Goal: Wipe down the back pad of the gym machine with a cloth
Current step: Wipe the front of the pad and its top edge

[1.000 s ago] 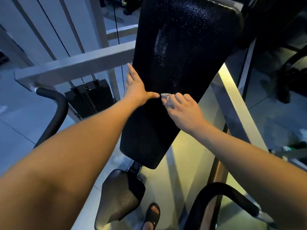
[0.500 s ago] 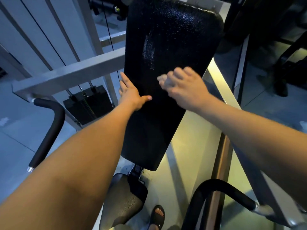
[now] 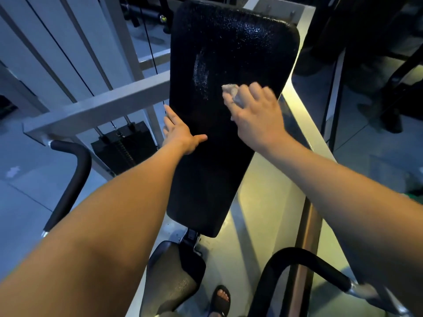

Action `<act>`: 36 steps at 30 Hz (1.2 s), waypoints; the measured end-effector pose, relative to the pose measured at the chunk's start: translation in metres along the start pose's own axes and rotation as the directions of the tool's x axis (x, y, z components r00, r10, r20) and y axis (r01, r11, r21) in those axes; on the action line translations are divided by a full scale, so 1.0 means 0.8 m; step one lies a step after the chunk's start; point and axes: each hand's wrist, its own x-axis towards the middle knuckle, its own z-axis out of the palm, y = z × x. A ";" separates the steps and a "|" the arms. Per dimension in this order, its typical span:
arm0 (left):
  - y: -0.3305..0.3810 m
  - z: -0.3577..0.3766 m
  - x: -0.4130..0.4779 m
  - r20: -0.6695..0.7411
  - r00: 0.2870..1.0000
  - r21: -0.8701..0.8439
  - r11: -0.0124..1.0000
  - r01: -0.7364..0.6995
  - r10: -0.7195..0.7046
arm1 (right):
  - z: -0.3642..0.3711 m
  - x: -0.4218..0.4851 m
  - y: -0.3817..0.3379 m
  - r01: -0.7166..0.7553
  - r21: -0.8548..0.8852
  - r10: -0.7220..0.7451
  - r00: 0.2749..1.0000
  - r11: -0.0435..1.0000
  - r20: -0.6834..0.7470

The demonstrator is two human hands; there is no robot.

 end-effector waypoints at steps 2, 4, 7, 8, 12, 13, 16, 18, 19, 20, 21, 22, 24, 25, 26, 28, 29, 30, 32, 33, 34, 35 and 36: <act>0.002 0.002 -0.001 -0.004 1.000 0.006 1.000 0.000 0.000 | 0.010 -0.033 -0.031 0.063 0.047 -0.065 0.997 0.997 0.030; 0.002 0.002 -0.001 -0.002 1.000 0.006 1.000 0.004 -0.004 | 0.013 -0.046 -0.041 0.162 0.056 -0.167 0.981 0.985 0.098; 0.004 0.000 -0.002 0.011 1.000 0.001 1.000 0.016 -0.016 | -0.002 0.002 -0.015 0.111 -0.005 -0.111 0.992 0.994 0.052; 0.005 0.000 -0.002 0.009 1.000 0.003 1.000 0.018 -0.018 | -0.002 0.015 -0.005 0.070 -0.029 -0.069 0.997 0.997 0.033; 0.007 0.002 -0.002 -0.005 0.999 0.016 0.999 0.044 -0.044 | 0.015 -0.010 -0.021 0.038 -0.008 -0.038 0.999 0.999 -0.022; 0.008 0.003 -0.002 -0.008 0.999 0.025 0.999 0.048 -0.048 | 0.020 -0.029 -0.035 0.068 0.006 -0.068 0.998 0.998 -0.004; 0.008 0.004 -0.001 -0.015 0.998 0.034 0.997 0.066 -0.065 | 0.025 -0.041 -0.032 0.181 -0.021 -0.181 0.984 0.983 0.002; 0.010 0.004 -0.001 -0.018 0.997 0.028 0.997 0.071 -0.070 | 0.012 -0.015 -0.013 0.130 -0.046 -0.131 0.991 0.990 -0.025; 0.011 0.004 -0.001 -0.018 0.997 0.026 0.997 0.072 -0.071 | 0.006 -0.002 -0.004 0.077 -0.063 -0.081 0.995 0.995 -0.052; 0.012 0.004 -0.001 -0.017 0.997 0.023 0.997 0.074 -0.073 | 0.004 0.007 0.001 0.019 -0.075 -0.025 0.996 0.997 -0.080; 0.013 0.003 -0.002 -0.015 0.997 0.023 0.997 0.077 -0.077 | 0.003 0.009 0.000 -0.026 -0.083 0.020 0.996 0.996 -0.082; 0.013 0.004 -0.004 -0.015 0.997 0.026 0.996 0.080 -0.080 | 0.006 0.002 -0.005 -0.051 -0.075 0.046 0.996 0.996 -0.073; 0.013 0.006 -0.005 -0.024 0.996 0.037 0.996 0.081 -0.080 | 0.017 -0.035 -0.029 0.011 -0.049 -0.012 1.000 0.999 -0.019; 0.013 0.006 -0.005 -0.027 0.996 0.039 0.996 0.081 -0.080 | 0.020 -0.056 -0.038 0.086 -0.045 -0.086 0.996 0.995 0.011; 0.012 0.007 -0.005 -0.028 0.997 0.038 0.996 0.079 -0.078 | 0.021 -0.068 -0.036 0.163 -0.027 -0.162 0.987 0.986 0.020; 0.012 0.007 -0.004 -0.034 0.996 0.037 0.996 0.079 -0.078 | 0.012 -0.052 -0.007 0.235 -0.001 -0.235 0.972 0.972 -0.028; 0.013 0.006 -0.005 -0.028 0.996 0.036 0.996 0.082 -0.081 | 0.003 -0.036 0.012 0.211 -0.011 -0.211 0.977 0.977 -0.036; 0.014 0.006 -0.005 -0.023 0.996 0.037 0.996 0.087 -0.086 | -0.004 -0.020 0.030 0.168 -0.037 -0.170 0.984 0.985 -0.052; 0.017 0.005 -0.009 -0.025 0.995 0.043 0.994 0.096 -0.095 | -0.007 -0.004 0.045 0.052 -0.072 -0.060 0.992 0.996 -0.110; 0.019 0.005 -0.012 -0.027 0.994 0.046 0.994 0.103 -0.102 | -0.003 -0.010 0.037 0.013 -0.052 -0.020 0.990 0.999 -0.136; 0.022 0.006 -0.016 -0.032 0.993 0.047 0.992 0.116 -0.114 | 0.004 -0.024 0.024 -0.005 -0.018 0.003 0.990 1.000 -0.138; 0.024 0.009 -0.019 -0.040 0.990 0.049 0.990 0.134 -0.132 | 0.013 -0.045 0.009 0.015 0.013 -0.013 0.993 1.000 -0.114; 0.027 0.011 -0.022 -0.050 0.987 0.053 0.987 0.153 -0.150 | 0.020 -0.068 -0.006 0.056 0.032 -0.053 0.995 0.998 -0.079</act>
